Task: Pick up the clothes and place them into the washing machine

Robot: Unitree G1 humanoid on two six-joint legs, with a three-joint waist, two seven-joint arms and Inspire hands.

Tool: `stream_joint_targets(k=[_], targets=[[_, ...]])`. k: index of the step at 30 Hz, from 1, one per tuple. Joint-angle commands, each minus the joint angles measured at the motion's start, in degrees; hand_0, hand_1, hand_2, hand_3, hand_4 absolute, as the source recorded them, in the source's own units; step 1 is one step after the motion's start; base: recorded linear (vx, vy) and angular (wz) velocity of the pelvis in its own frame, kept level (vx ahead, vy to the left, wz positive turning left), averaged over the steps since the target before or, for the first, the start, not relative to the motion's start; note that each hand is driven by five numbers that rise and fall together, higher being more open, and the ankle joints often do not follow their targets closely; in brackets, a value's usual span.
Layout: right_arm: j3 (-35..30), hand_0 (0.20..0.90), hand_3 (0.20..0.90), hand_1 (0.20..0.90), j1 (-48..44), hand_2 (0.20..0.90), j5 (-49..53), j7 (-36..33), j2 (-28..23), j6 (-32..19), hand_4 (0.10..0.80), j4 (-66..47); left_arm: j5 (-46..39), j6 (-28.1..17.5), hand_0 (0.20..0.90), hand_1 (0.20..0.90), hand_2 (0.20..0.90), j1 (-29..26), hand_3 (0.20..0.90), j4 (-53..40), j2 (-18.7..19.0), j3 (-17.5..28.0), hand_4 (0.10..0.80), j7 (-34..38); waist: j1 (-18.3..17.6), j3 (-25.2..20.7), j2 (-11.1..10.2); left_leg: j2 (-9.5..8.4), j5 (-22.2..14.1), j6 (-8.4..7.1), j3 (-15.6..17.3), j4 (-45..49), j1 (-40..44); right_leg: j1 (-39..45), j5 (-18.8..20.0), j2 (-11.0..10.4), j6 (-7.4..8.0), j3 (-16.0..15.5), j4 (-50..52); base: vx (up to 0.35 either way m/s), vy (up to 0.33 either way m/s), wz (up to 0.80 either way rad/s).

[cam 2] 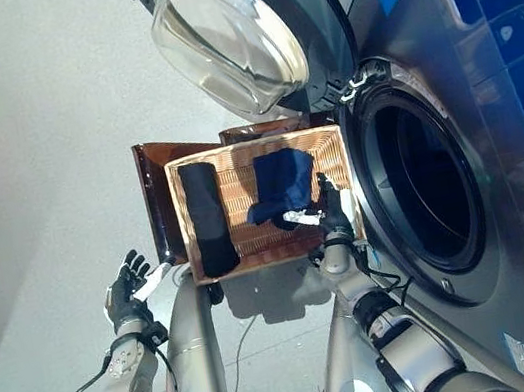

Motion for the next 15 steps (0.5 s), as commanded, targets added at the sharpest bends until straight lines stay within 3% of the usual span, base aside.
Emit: stream_joint_targets(k=[1, 7, 15], targets=[[0.0, 0.900, 0.900, 0.900, 0.5, 0.900, 6.4, 0.5, 2.3, -4.8, 0.800, -4.0, -0.3, -2.0, 0.900, 0.900, 0.900, 1.6, 0.900, -0.2, 3.0, 2.5, 0.800, 1.8, 0.7, -1.8, 0.3, 2.24, -7.3, -3.39, -1.9, 4.6, 2.6, 0.6, 14.2, -2.4, -0.20, 3.0, -11.3, 0.000, 0.000, 0.00], [1.0, 0.900, 0.900, 0.900, -1.8, 0.900, 14.1, -0.5, 5.4, -6.1, 0.800, -6.3, -0.4, -1.2, 0.900, 0.900, 0.900, 1.7, 0.900, -3.6, 4.1, 1.1, 0.800, 2.9, 1.4, -1.5, 0.9, 1.87, -6.7, -3.56, -1.7, 3.6, 3.2, 1.5, 14.6, -2.6, -0.25, 2.6, -12.3, 0.000, 0.000, 0.00], [1.6, 0.900, 0.900, 0.900, -5.9, 0.900, 11.0, -2.6, 5.9, -4.5, 0.800, -4.9, 0.2, -1.0, 0.900, 0.900, 0.900, 0.8, 0.900, -2.8, 4.3, 0.7, 0.800, 3.9, 2.3, -1.5, 1.6, 1.52, -6.6, -3.46, -2.0, 4.1, 3.1, 1.5, 14.1, -2.8, -0.30, 2.6, -11.5, -0.004, -0.002, 0.01]])
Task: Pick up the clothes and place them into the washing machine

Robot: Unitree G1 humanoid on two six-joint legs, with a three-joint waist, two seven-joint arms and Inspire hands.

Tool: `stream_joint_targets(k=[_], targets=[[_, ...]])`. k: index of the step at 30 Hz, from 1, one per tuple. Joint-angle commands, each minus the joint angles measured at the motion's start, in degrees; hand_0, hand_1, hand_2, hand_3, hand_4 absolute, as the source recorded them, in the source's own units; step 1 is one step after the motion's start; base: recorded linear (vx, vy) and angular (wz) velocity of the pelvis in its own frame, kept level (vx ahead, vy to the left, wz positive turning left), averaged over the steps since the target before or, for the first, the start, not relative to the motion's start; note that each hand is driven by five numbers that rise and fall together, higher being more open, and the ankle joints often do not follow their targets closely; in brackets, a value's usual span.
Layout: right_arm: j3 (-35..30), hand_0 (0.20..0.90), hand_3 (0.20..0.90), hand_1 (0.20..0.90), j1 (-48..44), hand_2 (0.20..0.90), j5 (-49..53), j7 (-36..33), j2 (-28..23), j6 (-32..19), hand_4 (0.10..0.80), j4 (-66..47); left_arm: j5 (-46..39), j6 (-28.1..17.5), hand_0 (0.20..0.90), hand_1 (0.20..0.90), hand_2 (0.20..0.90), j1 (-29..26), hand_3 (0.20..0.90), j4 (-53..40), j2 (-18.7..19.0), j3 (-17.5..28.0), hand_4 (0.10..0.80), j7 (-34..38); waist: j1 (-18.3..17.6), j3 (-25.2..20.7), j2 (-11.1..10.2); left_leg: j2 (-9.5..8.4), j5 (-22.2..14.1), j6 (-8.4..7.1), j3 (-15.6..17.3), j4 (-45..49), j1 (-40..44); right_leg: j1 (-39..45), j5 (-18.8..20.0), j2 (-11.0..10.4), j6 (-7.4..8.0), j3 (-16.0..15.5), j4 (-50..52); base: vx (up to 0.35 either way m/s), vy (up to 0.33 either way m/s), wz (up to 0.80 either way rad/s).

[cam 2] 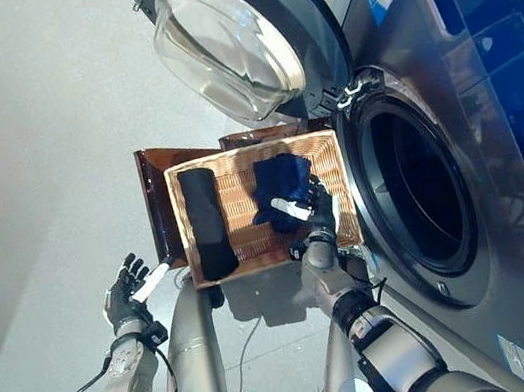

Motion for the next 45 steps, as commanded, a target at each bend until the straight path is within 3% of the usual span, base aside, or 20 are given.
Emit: stream_joint_targets(k=[1, 9, 15, 21, 27, 28, 29, 30, 31, 45], targets=[[0.1, 0.900, 0.900, 0.900, -3.8, 0.900, -3.9, -1.6, 1.7, -2.6, 0.800, -2.7, 0.8, -2.3, 0.900, 0.900, 0.900, 0.8, 0.900, -2.2, 4.2, 0.7, 0.800, 2.4, 2.1, -1.7, 1.7, 1.49, -7.3, -2.87, -2.3, 6.4, 0.4, -0.3, 14.2, -2.8, -0.14, 3.0, -10.9, 0.000, 0.000, 0.00], [-0.3, 0.900, 0.900, 0.900, -9.5, 0.900, -10.4, -4.5, 1.4, -0.1, 0.800, 1.5, 1.3, -2.5, 0.900, 0.900, 0.900, 0.4, 0.900, -3.0, 4.6, -0.3, 0.800, 2.8, 2.9, -1.6, 2.6, 1.14, -7.3, -2.70, -2.6, 6.8, 0.0, -0.3, 14.2, -3.0, -0.12, 3.0, -10.7, 0.000, 0.000, 0.00], [-2.7, 0.900, 0.900, 0.900, -16.1, 0.900, -16.1, -7.3, 1.0, 3.9, 0.800, 13.3, 1.7, -3.3, 0.900, 0.900, 0.900, 0.5, 0.900, -3.9, 5.1, -1.3, 0.800, 2.5, 4.5, -1.9, 4.0, 0.55, -7.5, -2.45, -3.0, 7.6, -0.9, -0.5, 13.4, -3.3, -0.02, 2.8, -9.6, 0.006, 0.001, 0.06], [-6.6, 0.900, 0.900, 0.900, -23.9, 0.900, -19.1, -8.8, -3.0, 9.4, 0.800, 26.3, 2.0, -3.6, 0.900, 0.900, 0.900, 3.0, 0.900, -10.7, 8.4, -4.5, 0.800, -0.3, 7.6, -1.9, 6.4, -0.68, -7.8, -2.07, -3.7, 8.4, -1.5, -0.4, 12.5, -4.2, 0.35, 2.5, -8.4, 0.014, -0.004, 0.08], [-7.6, 0.900, 0.900, 0.900, -24.8, 0.900, -21.6, -9.3, -5.3, 11.7, 0.800, 29.7, 2.3, -3.7, 0.900, 0.900, 0.900, 2.5, 0.900, -10.8, 8.9, -5.3, 0.800, -1.1, 8.4, -1.9, 6.9, -1.21, -7.9, -1.83, -4.0, 8.8, -1.9, -0.9, 12.1, -4.5, 0.42, 2.7, -7.4, 0.021, 0.010, 0.14], [-7.6, 0.697, 0.697, 0.697, -24.6, 0.697, -22.3, -9.4, -5.8, 12.2, 0.655, 30.0, 2.3, -3.6, 0.900, 0.900, 0.900, 2.7, 0.900, -11.5, 8.8, -5.4, 0.800, -1.2, 8.6, -1.9, 7.0, -1.29, -8.0, -1.76, -4.1, 8.9, -2.1, -1.0, 12.0, -4.6, 0.42, 2.7, -7.2, 0.020, 0.004, 0.14], [-7.7, 0.543, 0.543, 0.543, -24.5, 0.543, -22.8, -9.6, -6.1, 12.6, 0.545, 30.1, 2.3, -3.6, 0.900, 0.900, 0.900, 2.9, 0.900, -11.8, 8.9, -5.4, 0.800, -1.2, 8.7, -1.9, 7.1, -1.38, -8.0, -1.70, -4.1, 8.9, -2.1, -1.1, 11.9, -4.6, 0.39, 2.8, -7.0, 0.017, 0.004, 0.08], [-7.7, 0.321, 0.321, 0.321, -24.6, 0.321, -23.5, -9.6, -6.4, 12.9, 0.386, 30.2, 2.4, -3.6, 0.900, 0.900, 0.900, 2.9, 0.900, -11.7, 9.0, -5.3, 0.800, -1.2, 8.8, -1.9, 7.2, -1.45, -8.1, -1.67, -4.2, 9.2, -2.2, -1.3, 11.8, -4.7, 0.35, 2.8, -6.7, 0.000, 0.000, 0.00], [-7.7, 0.200, 0.200, 0.200, -24.5, 0.200, -24.2, -9.8, -6.8, 13.0, 0.300, 30.5, 2.3, -3.7, 0.900, 0.900, 0.900, 2.8, 0.900, -11.7, 8.9, -5.4, 0.800, -1.3, 8.9, -1.9, 7.3, -1.47, -8.1, -1.66, -4.3, 9.3, -2.3, -1.4, 11.8, -4.7, 0.35, 2.9, -6.5, 0.034, 0.007, 0.03], [-7.7, 0.200, 0.200, 0.200, -23.5, 0.200, -26.4, -9.8, -7.6, 14.3, 0.300, 31.0, 2.4, -3.0, 0.900, 0.900, 0.900, 3.1, 0.900, -12.5, 8.7, -5.6, 0.800, -1.4, 8.7, -2.2, 7.5, -1.47, -8.7, -1.42, -4.2, 10.1, -2.7, -2.3, 11.1, -4.8, 0.19, 3.5, -5.2, 0.009, 0.004, 0.02]])
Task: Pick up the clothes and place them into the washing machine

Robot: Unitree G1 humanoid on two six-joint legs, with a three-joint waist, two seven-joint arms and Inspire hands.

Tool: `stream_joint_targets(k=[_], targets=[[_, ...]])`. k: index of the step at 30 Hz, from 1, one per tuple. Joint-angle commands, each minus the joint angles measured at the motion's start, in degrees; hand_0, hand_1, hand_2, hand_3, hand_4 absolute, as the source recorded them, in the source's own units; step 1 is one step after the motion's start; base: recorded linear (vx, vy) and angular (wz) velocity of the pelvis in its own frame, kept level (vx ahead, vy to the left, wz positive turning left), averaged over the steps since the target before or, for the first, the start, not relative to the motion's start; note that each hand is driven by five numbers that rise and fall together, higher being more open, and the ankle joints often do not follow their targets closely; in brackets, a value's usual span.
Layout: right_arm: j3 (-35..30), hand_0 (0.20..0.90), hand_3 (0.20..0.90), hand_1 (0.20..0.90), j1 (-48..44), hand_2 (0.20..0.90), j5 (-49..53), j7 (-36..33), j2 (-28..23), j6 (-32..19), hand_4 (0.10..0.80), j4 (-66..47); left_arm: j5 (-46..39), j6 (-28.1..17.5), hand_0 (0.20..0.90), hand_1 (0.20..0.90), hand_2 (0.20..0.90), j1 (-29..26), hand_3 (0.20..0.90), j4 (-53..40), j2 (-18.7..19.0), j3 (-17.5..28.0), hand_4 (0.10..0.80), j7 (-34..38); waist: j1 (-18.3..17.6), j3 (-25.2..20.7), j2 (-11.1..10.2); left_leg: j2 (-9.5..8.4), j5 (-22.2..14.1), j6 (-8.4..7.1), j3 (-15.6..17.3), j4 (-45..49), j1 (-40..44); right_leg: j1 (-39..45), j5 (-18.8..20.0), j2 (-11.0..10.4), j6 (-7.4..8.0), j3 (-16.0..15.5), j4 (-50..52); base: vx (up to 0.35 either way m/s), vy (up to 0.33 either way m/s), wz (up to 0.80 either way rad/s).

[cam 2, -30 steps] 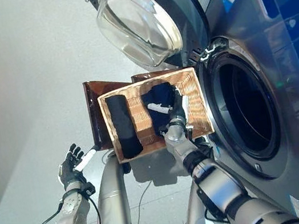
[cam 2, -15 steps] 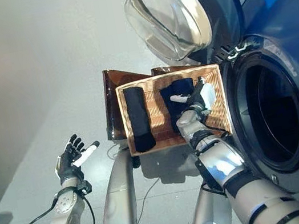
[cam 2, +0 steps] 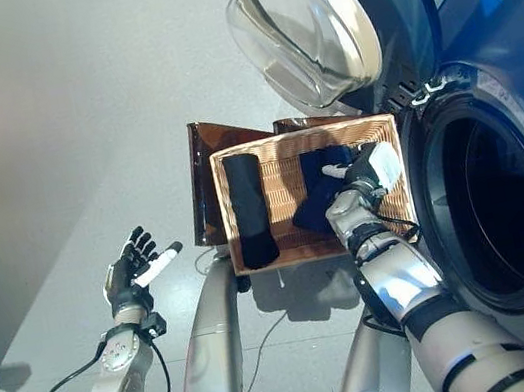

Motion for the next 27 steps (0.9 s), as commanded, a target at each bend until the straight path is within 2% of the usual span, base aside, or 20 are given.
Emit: stream_joint_targets(k=[1, 10, 15, 19, 20, 21, 22, 23, 24, 25, 26, 27], targets=[[-1.3, 0.200, 0.200, 0.200, -0.4, 0.200, -2.6, -0.9, 0.0, -0.7, 0.300, 1.3, 1.3, -2.8, 0.900, 0.900, 0.900, 1.3, 0.900, -1.2, 3.4, -0.4, 0.800, 0.6, 1.4, -3.0, 2.6, 1.61, -9.2, -1.68, -2.0, 8.1, -0.4, -1.4, 14.2, -1.6, 0.56, 4.7, -10.4, 0.000, 0.000, 0.00], [-2.0, 0.200, 0.200, 0.200, 0.3, 0.200, -1.7, -0.5, 0.0, -1.3, 0.300, 1.0, 1.1, -2.9, 0.900, 0.900, 0.900, 1.9, 0.900, -1.9, 3.5, 0.1, 0.800, 0.8, 1.1, -3.0, 2.5, 1.40, -9.6, -1.44, -1.9, 8.5, -0.5, -1.6, 14.1, -1.6, 0.57, 5.0, -10.2, 0.000, 0.000, 0.00], [-3.6, 0.200, 0.200, 0.200, 1.4, 0.200, 2.6, -0.2, -0.3, -4.4, 0.300, -1.3, 1.3, -2.9, 0.900, 0.900, 0.900, 1.6, 0.900, -0.8, 3.4, 0.7, 0.800, 1.1, 0.5, -2.9, 2.0, 1.54, -9.4, -1.50, -1.7, 7.8, -0.1, -1.2, 14.4, -1.4, 0.54, 5.0, -10.7, 0.000, 0.000, 0.00], [-3.5, 0.200, 0.200, 0.200, 5.1, 0.200, 5.7, 0.3, -0.7, -8.9, 0.300, -8.0, 1.8, -2.9, 0.900, 0.900, 0.900, 1.4, 0.900, 0.1, 2.8, 2.1, 0.800, 2.3, -1.1, -2.8, 0.8, 1.98, -8.9, -1.63, -1.4, 7.0, 0.4, -1.0, 14.8, -0.9, 0.42, 5.0, -11.4, -0.024, 0.007, 0.00], [-3.4, 0.200, 0.200, 0.200, 6.2, 0.200, 6.4, 0.6, -0.8, -10.2, 0.300, -10.2, 1.9, -2.9, 0.900, 0.900, 0.900, 1.0, 0.900, 1.1, 2.5, 2.9, 0.800, 2.6, -1.6, -2.6, 0.4, 2.08, -6.6, -1.26, -1.0, 5.8, 0.1, -1.5, 17.0, -0.8, -0.01, 4.9, -12.7, 0.000, 0.000, 0.00], [-3.4, 0.200, 0.200, 0.200, 10.0, 0.200, 8.0, 1.2, -1.1, -12.3, 0.300, -15.2, 2.1, -3.0, 0.900, 0.900, 0.900, 1.1, 0.900, 1.2, 1.9, 3.8, 0.800, 3.2, -2.7, -2.7, -0.4, 2.59, -8.8, -1.92, -1.3, 6.6, 0.8, -1.1, 14.9, -0.5, 0.33, 5.1, -11.7, -0.098, 0.006, 0.05], [-3.3, 0.200, 0.200, 0.200, 10.0, 0.200, 8.0, 1.2, -1.2, -12.3, 0.300, -15.3, 2.1, -3.0, 0.900, 0.900, 0.900, 1.1, 0.900, 1.1, 1.9, 3.8, 0.800, 3.2, -2.7, -2.6, -0.4, 2.47, -6.5, -1.45, -1.0, 5.5, 0.4, -1.4, 17.1, -0.5, -0.06, 5.0, -13.0, -0.007, -0.023, 0.09], [-3.7, 0.200, 0.200, 0.200, 11.8, 0.200, 9.7, 2.1, -1.4, -13.8, 0.300, -18.7, 2.3, -2.8, 0.900, 0.900, 0.900, 0.8, 0.900, 2.9, 1.4, 4.6, 0.800, 3.5, -3.5, -2.6, -0.9, 2.71, -6.4, -1.55, -1.0, 5.3, 0.5, -1.3, 17.1, -0.4, -0.13, 4.9, -13.3, -0.003, -0.012, 0.06], [-3.9, 0.200, 0.200, 0.200, 14.0, 0.200, 11.0, 3.0, -1.5, -14.9, 0.300, -21.4, 2.1, -2.9, 0.900, 0.900, 0.900, 0.9, 0.900, 3.2, 1.0, 4.9, 0.800, 3.7, -3.9, -2.7, -1.4, 3.09, -8.6, -2.10, -1.1, 6.1, 1.3, -0.8, 15.0, -0.3, 0.26, 4.9, -12.3, 0.089, -0.038, 0.04], [-3.8, 0.200, 0.200, 0.200, 15.9, 0.200, 11.9, 3.6, -1.8, -15.6, 0.300, -24.0, 1.9, -3.0, 0.900, 0.900, 0.900, 1.1, 0.900, 3.2, 0.7, 5.3, 0.800, 3.7, -4.4, -2.7, -1.8, 3.26, -8.5, -2.19, -1.1, 5.8, 1.4, -0.7, 15.1, -0.2, 0.24, 4.9, -12.5, 0.000, 0.000, 0.00], [-4.0, 0.200, 0.200, 0.200, 17.8, 0.200, 12.9, 4.4, -2.3, -16.7, 0.300, -27.4, 1.7, -3.0, 0.900, 0.900, 0.900, 1.4, 0.900, 2.7, 0.6, 5.9, 0.800, 3.7, -4.8, -2.6, -2.1, 3.25, -6.2, -1.79, -0.8, 4.5, 1.1, -1.0, 17.5, -0.1, -0.14, 4.7, -14.2, -0.105, -0.009, -0.07], [-4.3, 0.200, 0.200, 0.200, 19.7, 0.200, 13.9, 5.5, -2.8, -17.6, 0.300, -30.0, 1.6, -3.0, 0.900, 0.900, 0.900, 1.5, 0.900, 2.9, 0.5, 6.4, 0.800, 3.7, -5.2, -2.5, -2.5, 3.36, -6.0, -1.87, -0.7, 4.2, 1.3, -0.8, 17.6, 0.0, -0.14, 4.7, -14.5, -0.012, -0.027, -0.14]])
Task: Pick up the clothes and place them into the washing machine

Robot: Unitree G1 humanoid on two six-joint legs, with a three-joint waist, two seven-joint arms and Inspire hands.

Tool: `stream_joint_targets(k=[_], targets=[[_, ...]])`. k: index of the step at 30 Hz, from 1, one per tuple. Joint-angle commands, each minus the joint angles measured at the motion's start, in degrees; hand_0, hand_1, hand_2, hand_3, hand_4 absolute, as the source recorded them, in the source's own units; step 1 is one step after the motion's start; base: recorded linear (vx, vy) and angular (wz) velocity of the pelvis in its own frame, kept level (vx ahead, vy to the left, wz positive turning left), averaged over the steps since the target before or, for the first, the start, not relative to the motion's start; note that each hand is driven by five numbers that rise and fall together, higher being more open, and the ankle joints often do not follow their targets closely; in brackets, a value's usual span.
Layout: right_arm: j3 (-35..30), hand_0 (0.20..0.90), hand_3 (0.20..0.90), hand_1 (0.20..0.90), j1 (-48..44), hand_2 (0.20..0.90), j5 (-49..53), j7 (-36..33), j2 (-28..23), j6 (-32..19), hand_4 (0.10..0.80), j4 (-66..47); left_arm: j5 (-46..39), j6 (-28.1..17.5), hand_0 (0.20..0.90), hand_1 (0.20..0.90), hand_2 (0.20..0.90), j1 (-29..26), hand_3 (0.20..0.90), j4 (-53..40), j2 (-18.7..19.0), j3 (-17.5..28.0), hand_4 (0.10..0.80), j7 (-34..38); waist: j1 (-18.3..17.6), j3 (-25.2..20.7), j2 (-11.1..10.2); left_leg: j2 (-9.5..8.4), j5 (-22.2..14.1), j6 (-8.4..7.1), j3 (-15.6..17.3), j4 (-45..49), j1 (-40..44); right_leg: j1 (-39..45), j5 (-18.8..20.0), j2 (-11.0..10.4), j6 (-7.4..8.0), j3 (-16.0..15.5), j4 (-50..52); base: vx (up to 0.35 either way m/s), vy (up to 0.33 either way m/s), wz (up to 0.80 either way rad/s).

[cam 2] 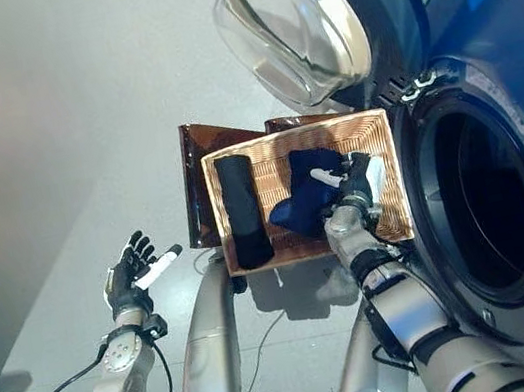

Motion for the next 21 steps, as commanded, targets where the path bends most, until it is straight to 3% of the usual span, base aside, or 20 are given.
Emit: stream_joint_targets(k=[1, 4, 5, 6, 7, 11, 18, 21], targets=[[-1.9, 0.200, 0.200, 0.200, 4.4, 0.200, 3.8, 2.1, -2.4, -8.1, 0.300, -8.4, 0.3, -3.1, 0.900, 0.900, 0.900, 2.2, 0.900, 0.3, 2.9, 4.7, 0.800, 1.9, -1.5, -2.4, -2.9, 2.88, -8.4, -2.61, -1.2, 5.2, 2.7, -0.4, 15.6, -1.1, -0.09, 5.0, -12.6, 0.082, -0.039, -0.13], [-4.5, 0.200, 0.200, 0.200, 10.4, 0.200, 10.1, 5.9, -3.4, -11.0, 0.300, -14.1, -0.4, -3.0, 0.900, 0.900, 0.900, 3.8, 0.900, -1.5, 3.0, 5.6, 0.800, 1.2, -2.4, -2.3, -3.5, 3.27, -8.4, -2.78, -1.4, 5.1, 2.9, -0.2, 15.6, -1.0, -0.01, 5.0, -12.8, 0.022, -0.044, -0.08], [-6.2, 0.200, 0.200, 0.200, 13.0, 0.200, 16.0, 10.2, -3.8, -12.8, 0.300, -14.9, -1.1, -2.9, 0.900, 0.900, 0.900, 3.6, 0.900, 0.4, 2.9, 6.3, 0.800, 0.4, -2.7, -2.4, -3.9, 3.40, -8.4, -2.89, -1.5, 5.2, 2.9, 0.0, 15.5, -0.9, 0.03, 5.0, -12.8, -0.098, -0.021, -0.08], [-6.2, 0.200, 0.200, 0.200, 12.9, 0.200, 16.1, 10.3, -3.9, -12.8, 0.300, -14.8, -1.1, -3.0, 0.900, 0.900, 0.900, 3.6, 0.900, 0.4, 2.9, 6.3, 0.800, 0.4, -2.7, -2.3, -3.9, 3.24, -6.2, -2.43, -1.3, 4.1, 2.5, -0.4, 17.7, -0.9, -0.34, 4.8, -14.2, 0.000, -0.036, -0.10], [-7.2, 0.200, 0.200, 0.200, 14.8, 0.200, 20.1, 12.6, -4.0, -13.7, 0.300, -15.9, -1.7, -2.8, 0.900, 0.900, 0.900, 3.8, 0.900, 0.4, 2.9, 6.5, 0.800, -0.3, -2.9, -2.4, -4.1, 3.51, -8.5, -2.95, -1.5, 5.3, 3.1, 0.1, 15.5, -0.9, 0.06, 5.0, -12.8, 0.005, -0.013, -0.16], [-12.0, 0.200, 0.200, 0.200, 20.0, 0.200, 37.3, 24.3, -3.3, -16.2, 0.300, -17.4, -3.8, -2.6, 0.900, 0.900, 0.900, 4.6, 0.900, -0.5, 2.5, 7.2, 0.800, -3.0, -3.6, -2.4, -4.4, 3.93, -8.9, -3.21, -1.5, 5.7, 3.6, 0.3, 15.0, -0.8, 0.17, 5.2, -12.5, 0.030, -0.019, -0.05], [-19.5, 0.200, 0.200, 0.200, 21.1, 0.200, 58.1, 34.8, 1.0, -17.1, 0.300, -13.4, -6.9, -2.0, 0.900, 0.900, 0.900, 4.4, 0.900, 0.1, 1.0, 7.6, 0.800, -5.8, -4.4, -2.6, -4.1, 4.05, -9.5, -3.40, -1.4, 6.1, 4.1, 0.8, 14.7, -0.7, 0.23, 5.3, -12.6, 0.007, -0.005, -0.03], [-21.7, 0.200, 0.200, 0.200, 20.7, 0.200, 61.6, 36.4, 1.5, -17.8, 0.300, -13.3, -7.5, -2.1, 0.900, 0.900, 0.900, 4.5, 0.900, 0.0, 0.6, 7.8, 0.800, -6.1, -4.5, -2.7, -4.0, 4.06, -9.7, -3.41, -1.4, 6.1, 4.2, 0.8, 14.6, -0.7, 0.27, 5.3, -12.7, 0.000, 0.000, 0.00]])
